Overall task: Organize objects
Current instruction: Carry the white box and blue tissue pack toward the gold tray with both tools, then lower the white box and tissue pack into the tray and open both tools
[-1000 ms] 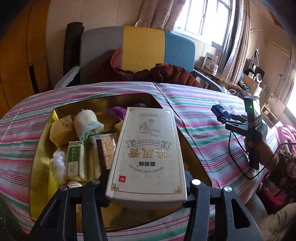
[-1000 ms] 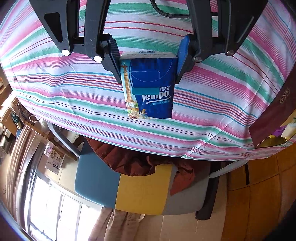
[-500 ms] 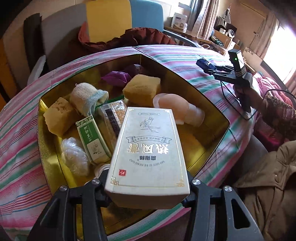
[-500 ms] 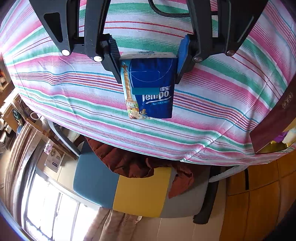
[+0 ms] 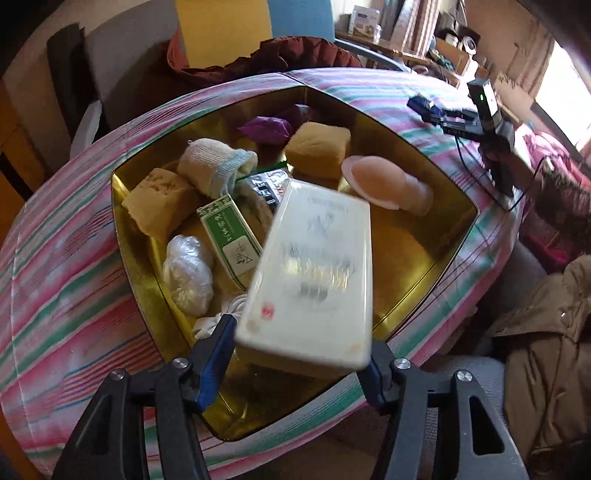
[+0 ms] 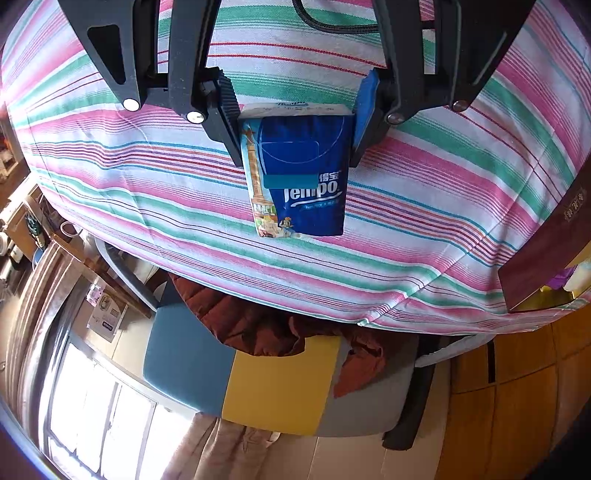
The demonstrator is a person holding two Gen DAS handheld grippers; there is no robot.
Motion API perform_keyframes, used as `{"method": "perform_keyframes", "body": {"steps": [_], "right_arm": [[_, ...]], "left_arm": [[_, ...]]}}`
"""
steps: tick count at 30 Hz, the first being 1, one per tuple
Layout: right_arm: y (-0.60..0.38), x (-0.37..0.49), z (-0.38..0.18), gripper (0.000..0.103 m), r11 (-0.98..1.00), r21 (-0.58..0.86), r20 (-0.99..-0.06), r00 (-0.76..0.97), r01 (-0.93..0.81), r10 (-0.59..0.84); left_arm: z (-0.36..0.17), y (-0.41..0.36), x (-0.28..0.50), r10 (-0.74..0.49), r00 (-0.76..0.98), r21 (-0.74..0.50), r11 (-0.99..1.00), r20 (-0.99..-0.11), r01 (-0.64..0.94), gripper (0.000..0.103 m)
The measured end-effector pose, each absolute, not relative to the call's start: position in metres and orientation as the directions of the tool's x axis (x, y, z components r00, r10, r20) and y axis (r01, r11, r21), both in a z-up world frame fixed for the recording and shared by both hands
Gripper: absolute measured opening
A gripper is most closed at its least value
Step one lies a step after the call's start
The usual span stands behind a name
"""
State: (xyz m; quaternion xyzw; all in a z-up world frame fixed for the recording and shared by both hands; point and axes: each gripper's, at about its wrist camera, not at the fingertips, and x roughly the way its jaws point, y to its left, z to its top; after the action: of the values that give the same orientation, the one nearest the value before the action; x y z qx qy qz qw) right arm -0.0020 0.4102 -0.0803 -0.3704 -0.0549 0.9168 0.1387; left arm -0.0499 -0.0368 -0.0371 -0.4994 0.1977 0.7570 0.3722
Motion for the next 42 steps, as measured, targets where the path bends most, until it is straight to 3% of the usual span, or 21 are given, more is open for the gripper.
{"method": "perform_keyframes", "body": {"steps": [10, 17, 20, 22, 29, 34, 37, 42], "right_arm": [[0.409, -0.003, -0.081, 0.053, -0.956, -0.202, -0.666, -0.686, -0.213, 0.294], [0.408, -0.002, -0.081, 0.053, -0.954, -0.212, -0.662, -0.687, -0.213, 0.300], [0.409, -0.001, -0.081, 0.053, -0.955, -0.205, -0.661, -0.689, -0.216, 0.298], [0.410, -0.001, -0.081, 0.053, -0.955, -0.200, -0.662, -0.689, -0.217, 0.295], [0.410, 0.001, -0.080, 0.053, -0.956, -0.198, -0.657, -0.694, -0.218, 0.295], [0.406, 0.006, -0.071, 0.053, -0.956, -0.206, -0.627, -0.722, -0.208, 0.292], [0.396, 0.012, -0.057, 0.053, -0.970, -0.157, -0.622, -0.745, -0.186, 0.243], [0.358, 0.020, -0.031, 0.053, -0.995, 0.059, -0.625, -0.780, -0.084, 0.029]], "left_arm": [[-0.006, -0.038, -0.060, 0.562, -0.268, -0.259, -0.685, -0.783, -0.681, 0.062], [-0.016, 0.022, -0.067, 0.579, -0.133, -0.319, -0.610, -0.804, -0.725, 0.061], [-0.021, 0.040, -0.048, 0.542, -0.055, -0.284, -0.522, -0.839, -0.804, 0.061], [-0.023, 0.045, -0.039, 0.486, -0.107, -0.195, -0.530, -0.867, -0.825, 0.061], [-0.037, 0.005, -0.058, 0.451, -0.177, -0.219, -0.695, -0.875, -0.685, 0.064], [-0.034, -0.018, -0.060, 0.393, -0.276, -0.154, -0.774, -0.877, -0.614, 0.062], [-0.022, -0.037, -0.059, 0.487, -0.332, -0.254, -0.796, -0.808, -0.549, 0.062], [-0.004, -0.069, -0.045, 0.650, -0.508, -0.542, -0.757, -0.564, -0.366, 0.067]]}}
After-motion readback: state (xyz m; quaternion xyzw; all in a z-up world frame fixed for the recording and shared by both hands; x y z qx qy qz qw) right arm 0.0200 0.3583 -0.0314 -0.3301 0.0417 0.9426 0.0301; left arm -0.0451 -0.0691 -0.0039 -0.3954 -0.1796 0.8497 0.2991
